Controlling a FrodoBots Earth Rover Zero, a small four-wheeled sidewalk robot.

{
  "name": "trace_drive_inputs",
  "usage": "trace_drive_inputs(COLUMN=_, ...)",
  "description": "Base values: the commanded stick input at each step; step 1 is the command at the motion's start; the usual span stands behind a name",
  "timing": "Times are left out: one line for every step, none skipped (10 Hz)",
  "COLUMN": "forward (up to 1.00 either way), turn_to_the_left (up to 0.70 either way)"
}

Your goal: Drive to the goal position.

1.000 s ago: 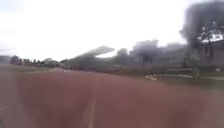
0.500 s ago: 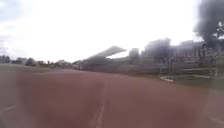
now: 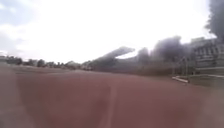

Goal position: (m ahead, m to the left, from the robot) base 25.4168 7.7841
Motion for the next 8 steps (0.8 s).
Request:
trace_drive_inputs(forward=0.7, turn_to_the_left=0.0)
trace_drive_inputs(forward=0.7, turn_to_the_left=0.0)
trace_drive_inputs(forward=0.7, turn_to_the_left=0.0)
trace_drive_inputs(forward=0.7, turn_to_the_left=0.0)
trace_drive_inputs(forward=0.7, turn_to_the_left=0.0)
trace_drive_inputs(forward=0.7, turn_to_the_left=0.0)
trace_drive_inputs(forward=0.7, turn_to_the_left=0.0)
trace_drive_inputs(forward=0.7, turn_to_the_left=0.0)
